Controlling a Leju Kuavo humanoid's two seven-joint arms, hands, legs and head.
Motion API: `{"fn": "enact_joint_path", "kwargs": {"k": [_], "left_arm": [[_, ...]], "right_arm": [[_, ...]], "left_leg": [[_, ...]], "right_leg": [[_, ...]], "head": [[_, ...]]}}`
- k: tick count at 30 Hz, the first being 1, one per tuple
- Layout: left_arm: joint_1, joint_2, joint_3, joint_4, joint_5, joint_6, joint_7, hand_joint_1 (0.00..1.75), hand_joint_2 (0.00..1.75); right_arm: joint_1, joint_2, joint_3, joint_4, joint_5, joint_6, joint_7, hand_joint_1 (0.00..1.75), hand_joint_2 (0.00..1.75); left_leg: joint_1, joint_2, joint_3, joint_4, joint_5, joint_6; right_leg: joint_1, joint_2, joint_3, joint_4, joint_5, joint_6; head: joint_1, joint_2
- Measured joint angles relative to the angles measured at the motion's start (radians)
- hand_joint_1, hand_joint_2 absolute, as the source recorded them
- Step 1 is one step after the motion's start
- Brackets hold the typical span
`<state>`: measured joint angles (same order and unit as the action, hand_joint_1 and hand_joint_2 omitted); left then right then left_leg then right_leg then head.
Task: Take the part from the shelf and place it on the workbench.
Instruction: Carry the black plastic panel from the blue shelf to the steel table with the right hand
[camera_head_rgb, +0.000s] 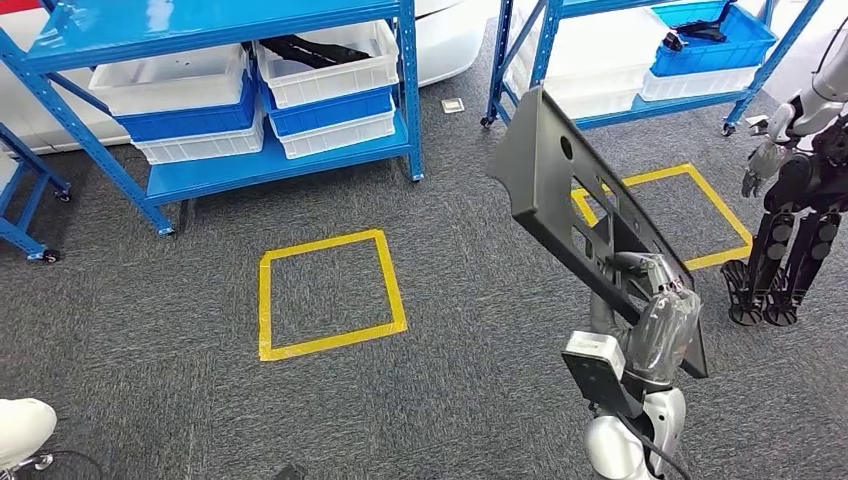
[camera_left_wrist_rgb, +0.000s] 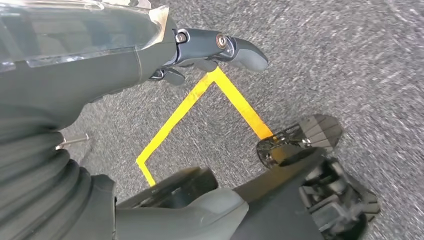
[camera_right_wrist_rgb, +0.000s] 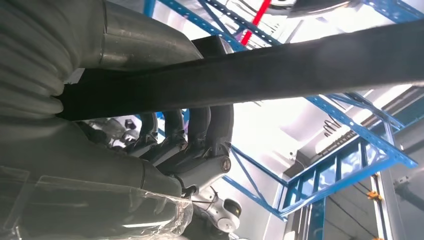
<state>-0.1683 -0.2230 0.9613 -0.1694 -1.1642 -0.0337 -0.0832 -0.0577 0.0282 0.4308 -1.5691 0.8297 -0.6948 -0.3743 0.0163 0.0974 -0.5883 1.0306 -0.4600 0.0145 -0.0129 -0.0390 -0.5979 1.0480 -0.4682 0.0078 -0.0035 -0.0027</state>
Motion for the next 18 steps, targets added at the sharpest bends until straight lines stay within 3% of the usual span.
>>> {"fn": "enact_joint_path", "kwargs": {"k": [3, 5, 10, 13, 18], "left_arm": [[0.0, 0.002, 0.0, 0.0, -0.006, 0.002, 0.0, 0.0, 1.75], [0.0, 0.004, 0.0, 0.0, -0.008, 0.005, -0.001, 0.0, 1.75], [0.0, 0.003, -0.001, 0.0, -0.018, 0.004, 0.0, 0.0, 1.75], [0.0, 0.002, -0.003, 0.0, -0.025, 0.004, 0.001, 0.0, 1.75], [0.0, 0.001, -0.01, 0.0, -0.027, 0.004, 0.002, 0.0, 1.75]], "right_arm": [[0.027, 0.005, -0.026, 0.003, 0.032, 0.0, -0.015, 1.75, 1.75], [0.044, 0.009, -0.041, 0.002, 0.059, 0.0, -0.018, 1.75, 1.75], [0.055, 0.025, -0.064, -0.003, 0.284, 0.0, 0.031, 1.75, 1.75], [0.043, 0.027, -0.066, -0.003, 0.44, 0.0, 0.091, 1.75, 1.75], [0.035, 0.028, -0.068, -0.003, 0.493, -0.001, 0.119, 1.75, 1.75]], "left_leg": [[0.001, -0.002, -0.028, 0.034, -0.01, -0.015], [0.001, -0.002, -0.041, 0.048, -0.015, -0.024], [-0.003, -0.007, -0.057, 0.062, -0.011, -0.029], [-0.002, -0.008, -0.108, 0.134, -0.033, -0.03], [-0.002, -0.008, -0.2, 0.269, -0.08, -0.027]], "right_leg": [[0.003, -0.001, -0.031, 0.037, -0.01, -0.008], [0.0, -0.002, -0.043, 0.05, -0.012, -0.007], [0.001, -0.006, -0.06, 0.067, -0.013, -0.01], [0.003, -0.006, -0.108, 0.133, -0.034, -0.009], [0.004, -0.006, -0.194, 0.258, -0.076, -0.006]], "head": [[0.0, 0.0], [0.0, 0.0], [-0.001, 0.0], [0.0, 0.0], [0.0, 0.0]]}}
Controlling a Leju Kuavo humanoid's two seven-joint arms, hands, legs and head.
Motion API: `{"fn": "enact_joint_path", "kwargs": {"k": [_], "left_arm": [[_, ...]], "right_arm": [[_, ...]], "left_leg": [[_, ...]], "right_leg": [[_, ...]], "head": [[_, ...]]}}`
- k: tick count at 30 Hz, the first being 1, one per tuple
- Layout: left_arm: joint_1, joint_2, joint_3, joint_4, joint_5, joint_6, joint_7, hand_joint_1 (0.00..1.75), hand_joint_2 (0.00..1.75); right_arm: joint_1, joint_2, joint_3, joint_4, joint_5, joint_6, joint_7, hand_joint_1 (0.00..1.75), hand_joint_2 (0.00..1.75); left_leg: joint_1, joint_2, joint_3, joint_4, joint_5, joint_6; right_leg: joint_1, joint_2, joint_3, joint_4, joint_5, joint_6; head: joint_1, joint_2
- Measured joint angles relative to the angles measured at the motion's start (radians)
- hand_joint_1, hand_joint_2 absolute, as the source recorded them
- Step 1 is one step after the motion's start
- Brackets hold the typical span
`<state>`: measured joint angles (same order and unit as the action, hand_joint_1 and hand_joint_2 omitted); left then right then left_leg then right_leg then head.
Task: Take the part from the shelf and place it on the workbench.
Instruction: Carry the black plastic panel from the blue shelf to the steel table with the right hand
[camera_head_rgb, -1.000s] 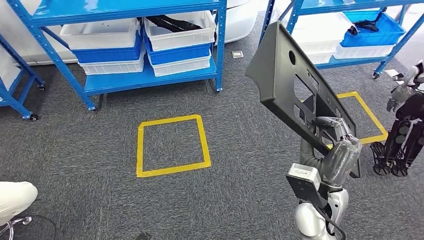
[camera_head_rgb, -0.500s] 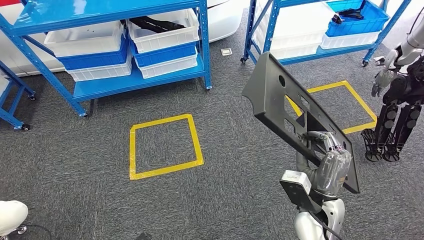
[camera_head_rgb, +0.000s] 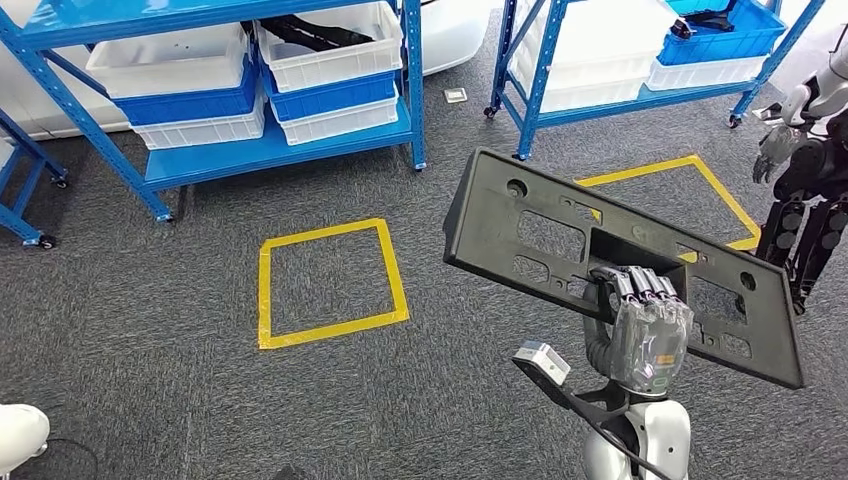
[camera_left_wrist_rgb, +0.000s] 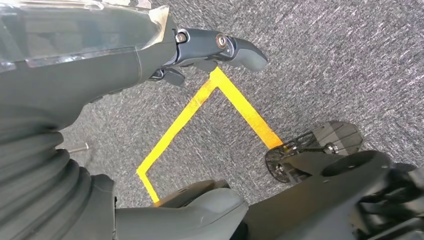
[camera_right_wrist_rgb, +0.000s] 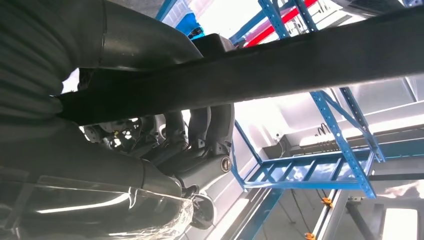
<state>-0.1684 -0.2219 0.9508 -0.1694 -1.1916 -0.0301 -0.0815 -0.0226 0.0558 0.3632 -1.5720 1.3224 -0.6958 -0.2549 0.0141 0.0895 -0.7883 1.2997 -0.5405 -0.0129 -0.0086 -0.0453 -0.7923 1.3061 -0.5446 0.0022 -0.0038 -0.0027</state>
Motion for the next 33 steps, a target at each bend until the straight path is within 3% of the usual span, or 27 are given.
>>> {"fn": "enact_joint_path", "kwargs": {"k": [3, 6, 9, 17, 30, 33], "left_arm": [[0.0, 0.0, -0.003, 0.0, -0.008, -0.003, 0.001, 0.0, 1.75], [0.001, -0.001, -0.006, 0.0, -0.018, -0.01, 0.002, 0.0, 1.75], [0.002, -0.001, -0.006, 0.0, -0.023, -0.013, -0.001, 0.0, 1.75], [0.003, -0.003, -0.009, 0.0, -0.031, -0.011, -0.003, 0.0, 1.75], [0.001, -0.003, -0.024, 0.0, -0.031, -0.006, -0.005, 0.0, 1.75], [0.001, -0.004, -0.024, 0.0, -0.031, 0.006, -0.006, 0.0, 1.75]], "right_arm": [[-0.012, -0.006, 0.006, 0.009, 0.092, 0.0, 0.075, 1.75, 1.75], [-0.042, -0.029, 0.029, 0.042, 0.181, 0.0, 0.164, 1.75, 1.75], [-0.069, -0.056, 0.056, 0.066, 0.182, 0.0, 0.196, 1.75, 1.75], [-0.087, -0.105, 0.089, 0.086, 0.15, 0.0, 0.21, 1.75, 1.75], [-0.087, -0.122, 0.1, 0.093, 0.141, 0.0, 0.208, 1.75, 1.75], [-0.084, -0.123, 0.1, 0.087, 0.134, -0.001, 0.197, 1.75, 1.75]], "left_leg": [[0.0, 0.0, -0.032, 0.051, -0.021, 0.002], [0.0, 0.0, -0.04, 0.067, -0.027, 0.004], [-0.001, 0.0, -0.047, 0.079, -0.03, 0.007], [-0.002, -0.001, -0.072, 0.117, -0.037, 0.017], [-0.003, -0.001, -0.141, 0.189, -0.046, 0.026], [-0.008, -0.003, -0.146, 0.188, -0.041, 0.033]], "right_leg": [[0.0, 0.0, -0.03, 0.047, -0.017, 0.002], [0.003, 0.0, -0.04, 0.06, -0.024, 0.004], [0.005, 0.0, -0.052, 0.068, -0.025, 0.005], [0.006, -0.001, -0.072, 0.097, -0.028, 0.011], [0.006, -0.001, -0.138, 0.162, -0.034, 0.017], [0.002, -0.003, -0.134, 0.159, -0.028, 0.024]], "head": [[0.0, 0.0], [0.0, 0.0], [0.0, 0.0], [0.0, 0.0], [0.0, 0.0], [-0.001, 0.0]]}}
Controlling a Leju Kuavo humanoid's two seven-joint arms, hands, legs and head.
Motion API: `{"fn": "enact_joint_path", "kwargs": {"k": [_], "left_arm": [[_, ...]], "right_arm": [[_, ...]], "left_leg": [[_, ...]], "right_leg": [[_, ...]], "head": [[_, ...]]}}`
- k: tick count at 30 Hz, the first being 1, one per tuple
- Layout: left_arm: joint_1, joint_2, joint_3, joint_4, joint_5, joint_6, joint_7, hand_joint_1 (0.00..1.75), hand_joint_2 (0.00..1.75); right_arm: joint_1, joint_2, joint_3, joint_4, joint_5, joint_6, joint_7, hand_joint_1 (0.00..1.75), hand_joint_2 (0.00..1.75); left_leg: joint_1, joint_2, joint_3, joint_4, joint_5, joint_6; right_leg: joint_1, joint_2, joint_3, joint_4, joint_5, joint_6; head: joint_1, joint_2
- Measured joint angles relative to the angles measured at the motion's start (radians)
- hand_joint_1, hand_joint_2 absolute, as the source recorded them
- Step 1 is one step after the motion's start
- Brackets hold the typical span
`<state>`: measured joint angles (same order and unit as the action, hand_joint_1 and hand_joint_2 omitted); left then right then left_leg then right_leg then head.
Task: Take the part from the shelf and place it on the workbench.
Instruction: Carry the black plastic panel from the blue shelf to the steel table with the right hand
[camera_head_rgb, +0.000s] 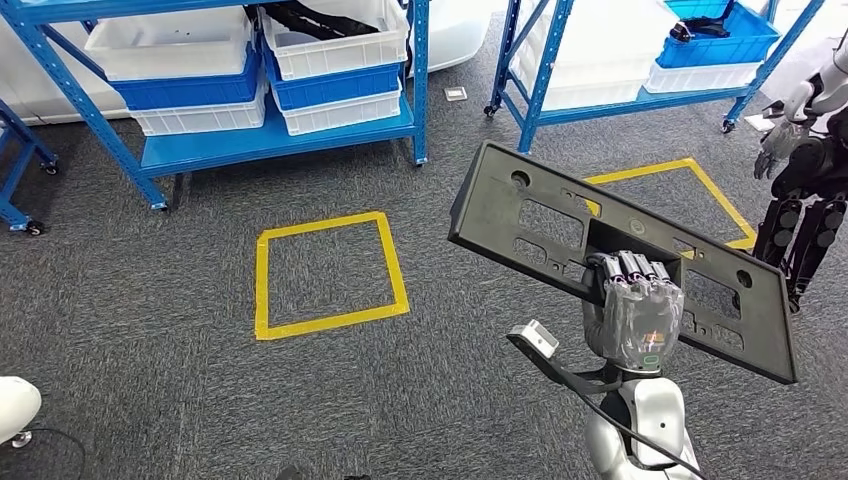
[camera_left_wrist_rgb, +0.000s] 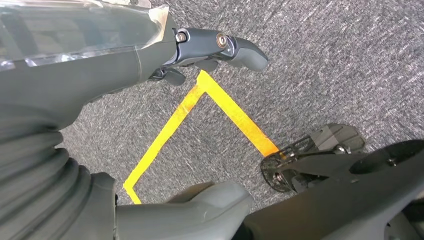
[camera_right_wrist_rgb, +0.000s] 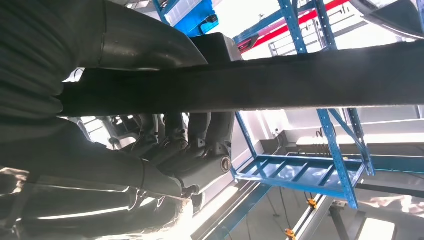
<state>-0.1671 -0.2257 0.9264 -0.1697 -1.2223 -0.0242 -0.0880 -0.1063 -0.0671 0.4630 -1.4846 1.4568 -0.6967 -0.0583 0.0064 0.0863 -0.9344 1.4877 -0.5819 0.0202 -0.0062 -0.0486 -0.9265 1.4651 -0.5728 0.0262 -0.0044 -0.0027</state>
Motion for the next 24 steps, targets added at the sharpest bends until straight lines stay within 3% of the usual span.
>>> {"fn": "enact_joint_path", "kwargs": {"k": [3, 13, 18, 24], "left_arm": [[0.0, -0.003, 0.0, 0.0, -0.001, 0.005, -0.001, 0.0, 1.75], [-0.004, -0.003, 0.0, 0.0, 0.0, 0.015, 0.008, 0.0, 1.75], [-0.007, -0.002, 0.0, 0.0, 0.0, 0.016, 0.009, 0.0, 1.75], [-0.01, -0.002, 0.0, 0.0, 0.0, 0.017, 0.005, 0.0, 1.75]], "right_arm": [[0.005, 0.001, -0.002, -0.011, 0.018, -0.001, -0.012, 1.75, 1.75], [0.008, 0.013, -0.007, -0.029, 0.021, -0.001, -0.042, 1.75, 1.75], [-0.018, 0.031, -0.008, -0.029, 0.017, -0.001, -0.048, 1.75, 1.75], [-0.043, 0.039, -0.009, -0.021, 0.009, -0.001, -0.046, 1.75, 1.75]], "left_leg": [[-0.003, -0.004, 0.014, -0.018, 0.012, -0.003], [-0.005, -0.005, 0.028, -0.041, 0.01, -0.001], [-0.005, -0.005, 0.073, -0.098, 0.026, -0.003], [-0.005, -0.005, 0.149, -0.21, 0.063, -0.005]], "right_leg": [[0.004, -0.001, 0.012, -0.014, 0.002, -0.004], [0.003, -0.001, 0.03, -0.037, 0.005, 0.001], [0.003, -0.001, 0.073, -0.091, 0.019, 0.0], [0.003, -0.001, 0.148, -0.2, 0.054, 0.0]], "head": [[0.002, 0.0], [0.001, 0.0], [0.001, 0.0], [0.001, 0.0]]}}
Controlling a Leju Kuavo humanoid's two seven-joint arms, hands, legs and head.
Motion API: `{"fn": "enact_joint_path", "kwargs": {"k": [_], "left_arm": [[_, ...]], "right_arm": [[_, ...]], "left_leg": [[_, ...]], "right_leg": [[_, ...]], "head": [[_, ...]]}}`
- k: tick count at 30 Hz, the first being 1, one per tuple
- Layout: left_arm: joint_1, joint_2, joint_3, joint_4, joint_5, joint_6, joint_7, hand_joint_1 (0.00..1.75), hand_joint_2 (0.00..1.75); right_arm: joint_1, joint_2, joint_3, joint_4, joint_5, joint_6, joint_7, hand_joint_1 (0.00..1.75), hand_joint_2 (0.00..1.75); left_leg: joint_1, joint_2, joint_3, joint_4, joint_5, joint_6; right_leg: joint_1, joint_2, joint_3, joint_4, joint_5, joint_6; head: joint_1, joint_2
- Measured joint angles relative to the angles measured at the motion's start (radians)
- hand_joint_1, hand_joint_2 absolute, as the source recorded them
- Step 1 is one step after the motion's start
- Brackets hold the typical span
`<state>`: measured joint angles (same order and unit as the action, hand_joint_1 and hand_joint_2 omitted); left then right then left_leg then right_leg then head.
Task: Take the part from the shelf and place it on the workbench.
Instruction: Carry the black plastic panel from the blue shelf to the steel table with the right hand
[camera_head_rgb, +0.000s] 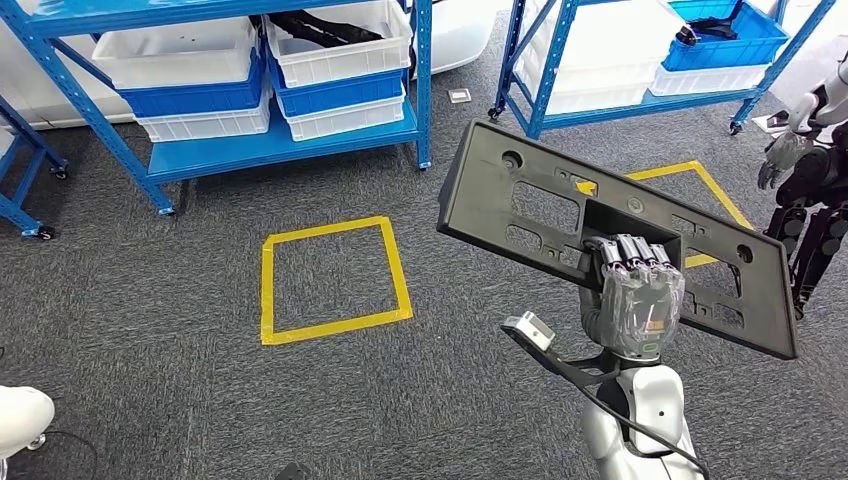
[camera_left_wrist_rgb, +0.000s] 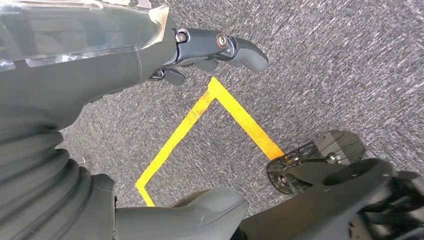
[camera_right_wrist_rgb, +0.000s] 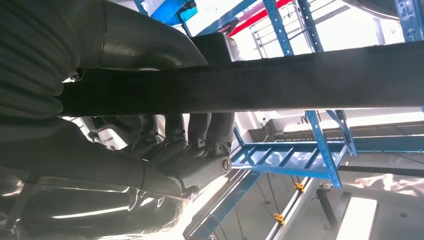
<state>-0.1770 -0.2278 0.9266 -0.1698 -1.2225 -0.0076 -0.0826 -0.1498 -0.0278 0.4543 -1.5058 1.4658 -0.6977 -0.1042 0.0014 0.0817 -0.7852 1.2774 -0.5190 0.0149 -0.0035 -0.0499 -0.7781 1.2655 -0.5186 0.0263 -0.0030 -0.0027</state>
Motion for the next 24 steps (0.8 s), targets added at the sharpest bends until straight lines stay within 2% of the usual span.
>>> {"fn": "enact_joint_path", "kwargs": {"k": [4, 9, 14, 24], "left_arm": [[-0.002, 0.0, 0.0, 0.0, -0.001, 0.0, 0.0, 0.0, 1.75], [-0.009, 0.0, 0.0, 0.0, -0.001, 0.001, 0.005, 0.0, 1.75], [-0.014, 0.0, 0.0, 0.0, 0.007, 0.011, 0.01, 0.0, 1.75], [-0.015, -0.001, 0.001, 0.0, 0.01, 0.018, 0.011, 0.0, 1.75]], "right_arm": [[-0.006, 0.003, -0.003, 0.006, -0.001, 0.0, 0.0, 1.75, 1.75], [-0.012, 0.006, -0.005, 0.012, -0.009, 0.0, -0.001, 1.75, 1.75], [-0.024, 0.015, -0.005, 0.022, -0.028, 0.0, -0.022, 1.75, 1.75], [-0.042, 0.031, -0.007, 0.039, -0.04, 0.0, -0.047, 1.75, 1.75]], "left_leg": [[0.0, 0.0, 0.044, -0.064, 0.021, -0.002], [0.0, 0.0, 0.074, -0.108, 0.033, -0.003], [0.0, 0.0, 0.085, -0.12, 0.034, -0.004], [0.0, 0.0, 0.085, -0.123, 0.034, -0.004]], "right_leg": [[0.0, 0.0, 0.043, -0.062, 0.02, -0.001], [-0.001, 0.0, 0.072, -0.102, 0.031, -0.001], [-0.001, 0.0, 0.082, -0.112, 0.031, -0.001], [-0.001, 0.0, 0.083, -0.117, 0.031, 0.0]], "head": [[0.0, 0.0], [0.0, 0.0], [0.0, 0.0], [0.0, 0.0]]}}
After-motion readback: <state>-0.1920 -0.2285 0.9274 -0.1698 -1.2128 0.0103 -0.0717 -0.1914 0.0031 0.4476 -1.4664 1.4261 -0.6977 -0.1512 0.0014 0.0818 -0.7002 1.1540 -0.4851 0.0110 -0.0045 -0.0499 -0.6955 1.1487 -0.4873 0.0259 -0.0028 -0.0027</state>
